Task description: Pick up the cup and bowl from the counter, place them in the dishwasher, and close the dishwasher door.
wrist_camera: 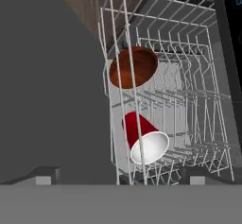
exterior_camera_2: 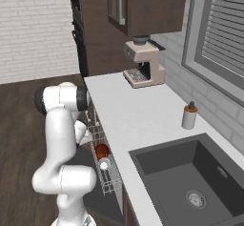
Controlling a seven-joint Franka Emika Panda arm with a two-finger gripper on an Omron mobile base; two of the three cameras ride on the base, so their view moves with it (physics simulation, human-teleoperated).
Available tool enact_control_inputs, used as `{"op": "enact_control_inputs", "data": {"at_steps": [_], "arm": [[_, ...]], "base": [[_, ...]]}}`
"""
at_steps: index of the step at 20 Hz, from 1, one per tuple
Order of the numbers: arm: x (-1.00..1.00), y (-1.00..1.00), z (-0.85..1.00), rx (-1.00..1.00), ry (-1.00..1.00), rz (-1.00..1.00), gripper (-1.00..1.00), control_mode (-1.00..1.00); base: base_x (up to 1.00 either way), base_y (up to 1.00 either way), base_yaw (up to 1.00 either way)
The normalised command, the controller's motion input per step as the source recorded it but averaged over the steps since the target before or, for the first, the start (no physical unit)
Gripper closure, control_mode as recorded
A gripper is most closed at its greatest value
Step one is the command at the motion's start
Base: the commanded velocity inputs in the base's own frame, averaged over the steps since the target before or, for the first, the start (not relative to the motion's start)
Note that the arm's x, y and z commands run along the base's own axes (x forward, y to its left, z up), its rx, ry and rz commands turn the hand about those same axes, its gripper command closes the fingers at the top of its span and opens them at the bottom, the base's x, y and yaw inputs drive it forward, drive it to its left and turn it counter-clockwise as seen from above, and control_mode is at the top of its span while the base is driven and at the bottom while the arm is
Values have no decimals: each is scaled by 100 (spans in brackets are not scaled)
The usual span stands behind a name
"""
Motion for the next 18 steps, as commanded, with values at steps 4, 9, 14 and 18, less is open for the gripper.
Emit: {"op": "enact_control_inputs", "data": {"at_steps": [4,9,14,18], "arm": [[-52,47,100,5,0,0,-100,-100],[-31,57,99,10,9,0,-100,-100],[-3,75,76,11,17,0,-100,-100],[0,71,27,0,12,-2,-100,-100]], "base": [[0,0,0],[0,0,0],[0,0,0],[0,0,0]]}}
